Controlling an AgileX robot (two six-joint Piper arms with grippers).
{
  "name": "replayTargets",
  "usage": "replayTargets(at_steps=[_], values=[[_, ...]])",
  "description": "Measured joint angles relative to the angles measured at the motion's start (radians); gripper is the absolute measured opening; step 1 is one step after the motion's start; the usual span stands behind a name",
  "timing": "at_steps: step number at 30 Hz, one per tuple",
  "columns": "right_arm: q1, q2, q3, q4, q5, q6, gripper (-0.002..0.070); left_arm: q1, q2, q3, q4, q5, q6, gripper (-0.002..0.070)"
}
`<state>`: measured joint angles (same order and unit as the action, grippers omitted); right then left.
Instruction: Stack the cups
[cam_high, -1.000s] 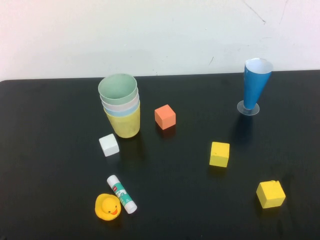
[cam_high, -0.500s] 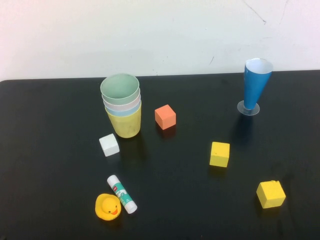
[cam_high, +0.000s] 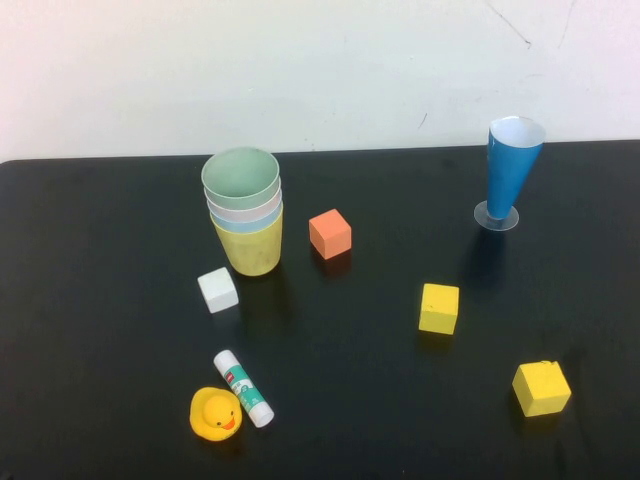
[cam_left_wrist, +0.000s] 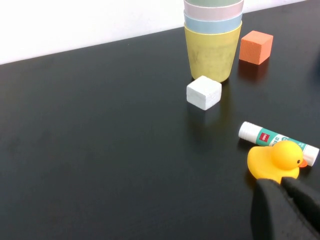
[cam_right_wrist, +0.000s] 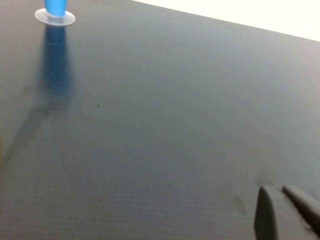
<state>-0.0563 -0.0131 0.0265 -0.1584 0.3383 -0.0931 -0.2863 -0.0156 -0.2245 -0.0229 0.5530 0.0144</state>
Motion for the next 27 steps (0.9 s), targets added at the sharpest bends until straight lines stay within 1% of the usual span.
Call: replayTargets(at_steps=[5,8,10,13,15,18,24,27], values=[[0.0,0.0,0.0,0.0,0.0,0.0,-0.0001,0.0,0.0,0.003,0.0,-0.004,0.0,0.0001],[0.0,0.0,0.0,0.0,0.0,0.0,-0.0001,0.009,0.0,0.04,0.004,-0.054,0.004,0.0001],[0.0,0.0,0.0,0.0,0.0,0.0,-0.0001,0.042,0.0,0.089,0.023,-0.109,0.063,0.0],[0.0,0.0,0.0,0.0,0.001,0.0,-0.0001,0.116,0.0,0.166,-0.001,-0.18,0.195,0.0],[0.0,0.0,0.0,0.0,0.001,0.0,-0.0001,0.161,0.0,0.206,-0.019,-0.199,0.229,0.0],[0.0,0.0,0.0,0.0,0.001,-0.001,-0.0001,0.209,0.0,0.235,-0.046,-0.221,0.246,0.0],[0.0,0.0,0.0,0.0,0.002,-0.001,-0.0001,0.251,0.0,0.235,-0.088,-0.222,0.252,-0.0001],[0.0,0.0,0.0,0.0,0.002,-0.001,-0.0001,0.281,0.0,0.235,-0.094,-0.222,0.21,-0.0001]])
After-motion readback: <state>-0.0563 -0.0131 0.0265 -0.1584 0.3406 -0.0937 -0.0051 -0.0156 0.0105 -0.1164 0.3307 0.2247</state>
